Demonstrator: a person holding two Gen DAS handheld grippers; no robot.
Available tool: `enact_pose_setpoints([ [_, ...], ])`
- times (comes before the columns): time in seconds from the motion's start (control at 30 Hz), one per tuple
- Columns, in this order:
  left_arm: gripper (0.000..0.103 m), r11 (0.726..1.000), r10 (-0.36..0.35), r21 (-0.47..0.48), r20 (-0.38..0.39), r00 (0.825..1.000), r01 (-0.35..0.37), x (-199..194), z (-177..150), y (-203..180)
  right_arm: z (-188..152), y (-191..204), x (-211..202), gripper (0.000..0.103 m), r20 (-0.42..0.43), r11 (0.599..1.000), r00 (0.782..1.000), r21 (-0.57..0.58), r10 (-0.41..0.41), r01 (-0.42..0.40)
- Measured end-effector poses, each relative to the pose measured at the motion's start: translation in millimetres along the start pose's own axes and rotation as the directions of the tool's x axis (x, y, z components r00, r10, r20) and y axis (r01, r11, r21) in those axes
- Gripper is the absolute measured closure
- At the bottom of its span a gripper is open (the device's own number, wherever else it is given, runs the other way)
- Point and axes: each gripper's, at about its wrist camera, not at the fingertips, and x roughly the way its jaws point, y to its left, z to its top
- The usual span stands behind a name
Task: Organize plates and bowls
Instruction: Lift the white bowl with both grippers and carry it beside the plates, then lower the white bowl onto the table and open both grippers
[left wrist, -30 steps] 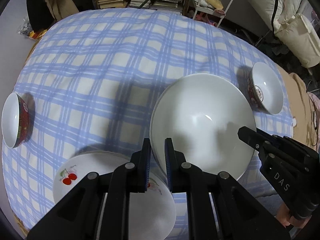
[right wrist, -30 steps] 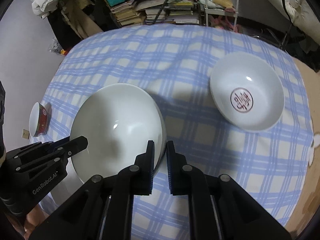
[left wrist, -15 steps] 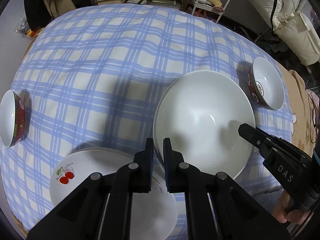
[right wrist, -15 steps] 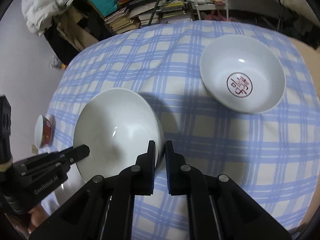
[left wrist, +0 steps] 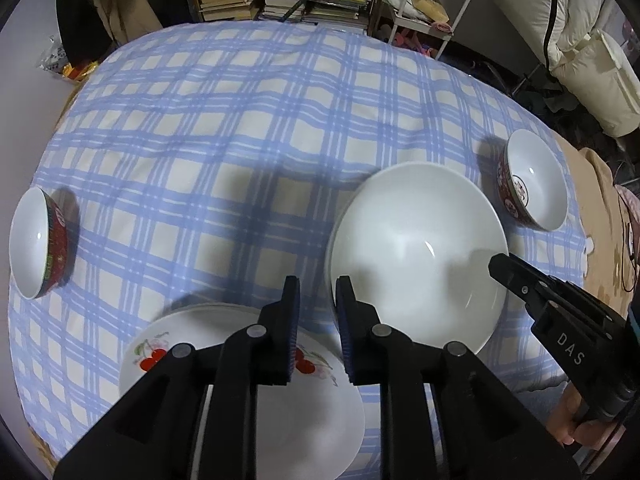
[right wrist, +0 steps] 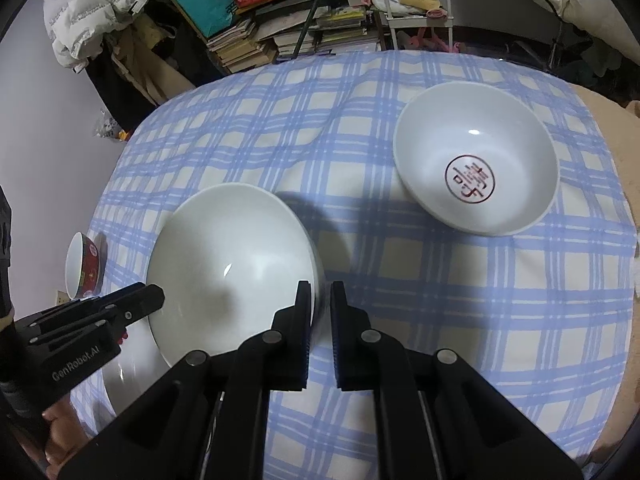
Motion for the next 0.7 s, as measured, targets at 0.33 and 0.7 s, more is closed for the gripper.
enact_pose_setpoints([
  [0.33,0.081,0.997,0.062,0.037,0.075,0.995,-0.065,-22.6,12.0,-10.0,5.3,-3.0,-19.8,0.092,0.045,0.999,0.999,-0.015,-0.030,0.031],
  [0.7,0.060,0.992,0.077,0.088,0.160,0.984,-0.092,-40.5,33.6,-40.8,25.2,-32.1,-49.2,0.092,0.101,0.997,0.992,-0.017,-0.070,0.072],
])
